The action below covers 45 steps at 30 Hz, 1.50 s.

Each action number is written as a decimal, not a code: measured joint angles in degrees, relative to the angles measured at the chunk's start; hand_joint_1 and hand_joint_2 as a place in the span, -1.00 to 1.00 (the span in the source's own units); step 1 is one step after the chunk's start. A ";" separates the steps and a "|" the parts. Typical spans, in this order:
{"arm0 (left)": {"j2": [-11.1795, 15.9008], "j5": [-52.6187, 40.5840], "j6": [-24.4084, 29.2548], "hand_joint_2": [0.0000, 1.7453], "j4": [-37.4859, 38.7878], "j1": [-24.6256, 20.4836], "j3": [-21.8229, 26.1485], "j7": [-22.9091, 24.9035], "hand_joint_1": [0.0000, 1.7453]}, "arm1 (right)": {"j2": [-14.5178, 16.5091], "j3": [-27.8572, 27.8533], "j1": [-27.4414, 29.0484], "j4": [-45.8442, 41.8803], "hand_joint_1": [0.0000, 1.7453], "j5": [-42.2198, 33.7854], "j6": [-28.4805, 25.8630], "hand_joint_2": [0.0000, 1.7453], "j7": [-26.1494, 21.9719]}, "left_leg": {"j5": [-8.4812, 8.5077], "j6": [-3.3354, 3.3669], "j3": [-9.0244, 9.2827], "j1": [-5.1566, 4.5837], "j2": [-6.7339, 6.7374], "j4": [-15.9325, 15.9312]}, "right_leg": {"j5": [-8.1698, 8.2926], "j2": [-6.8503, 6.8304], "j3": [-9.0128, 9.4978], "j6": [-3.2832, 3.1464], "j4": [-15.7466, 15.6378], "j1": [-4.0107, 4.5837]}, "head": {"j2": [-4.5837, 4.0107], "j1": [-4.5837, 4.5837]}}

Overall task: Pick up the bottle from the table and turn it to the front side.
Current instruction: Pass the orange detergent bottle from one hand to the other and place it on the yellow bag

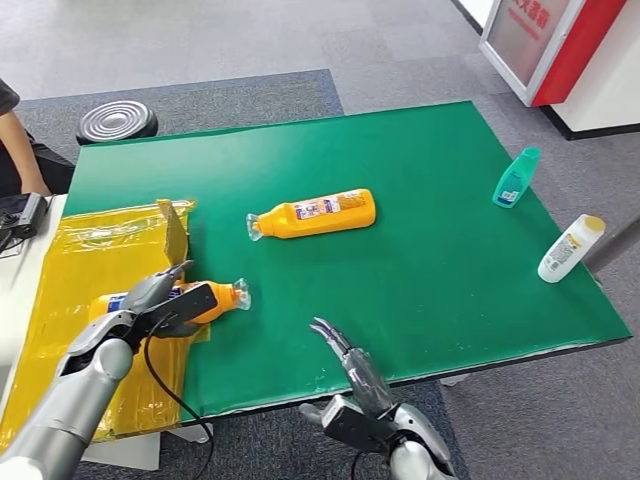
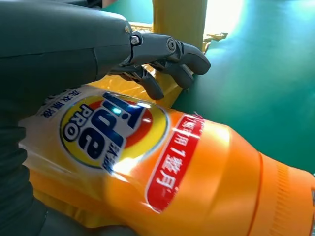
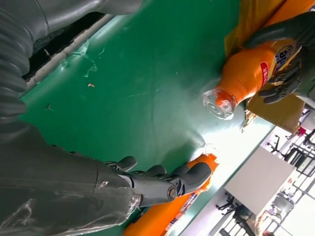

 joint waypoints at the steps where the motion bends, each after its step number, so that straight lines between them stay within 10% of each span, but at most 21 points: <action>1: 0.32 2.13 -0.35 1.00 -0.44 0.28 0.35 -0.46 -1.00 | -0.09 0.00 0.06 0.00 -1.00 -0.08 -0.08 1.00 0.00 | 0.00 -0.01 0.00 0.00 0.00 0.00 | 0.00 0.00 0.01 0.00 0.00 0.00 | 0.00 0.01; 11: 5.81 46.83 -7.72 1.00 -15.56 16.82 12.45 -21.64 -1.00 | -1.27 0.16 0.97 0.86 -1.00 -2.78 -2.58 1.00 -2.69 | -0.13 -0.02 0.02 0.00 0.24 -0.02 | -0.19 0.21 -0.11 -0.03 0.01 0.02 | -0.01 0.00; 19: 4.56 51.11 -7.69 1.00 -25.46 26.97 20.19 -28.29 -1.00 | -1.65 0.34 1.91 1.06 -1.00 -3.00 -3.42 1.00 -3.18 | -0.28 0.12 -0.04 0.00 0.22 -0.02 | -0.35 0.17 -0.09 0.05 0.00 0.01 | -0.01 0.00; 28: -6.04 46.94 -6.21 1.00 -34.23 32.16 22.19 -40.37 -1.00 | -1.65 -0.13 4.96 -3.08 -1.00 -2.23 -3.68 1.00 -0.67 | -0.38 0.19 -0.05 -0.07 0.21 -0.01 | -0.38 0.14 -0.06 0.12 -0.01 -0.07 | 0.00 0.01; 34: -10.37 43.45 0.65 1.00 -40.09 35.15 19.81 -40.86 -1.00 | -1.64 -1.80 6.95 -8.60 -1.00 -2.64 -3.03 1.00 -0.88 | -0.43 0.18 -0.04 -0.06 0.21 -0.01 | -0.40 0.14 -0.07 0.12 -0.01 -0.06 | -0.01 0.00; 45: -15.89 43.76 -2.32 1.00 -42.86 38.67 19.00 -40.85 -1.00 | 0.53 -7.71 11.06 -19.19 -1.00 -10.31 1.95 1.00 -6.59 | -0.47 0.24 -0.04 -0.07 0.21 -0.01 | -0.44 0.14 -0.04 0.17 -0.02 -0.08 | 0.00 0.01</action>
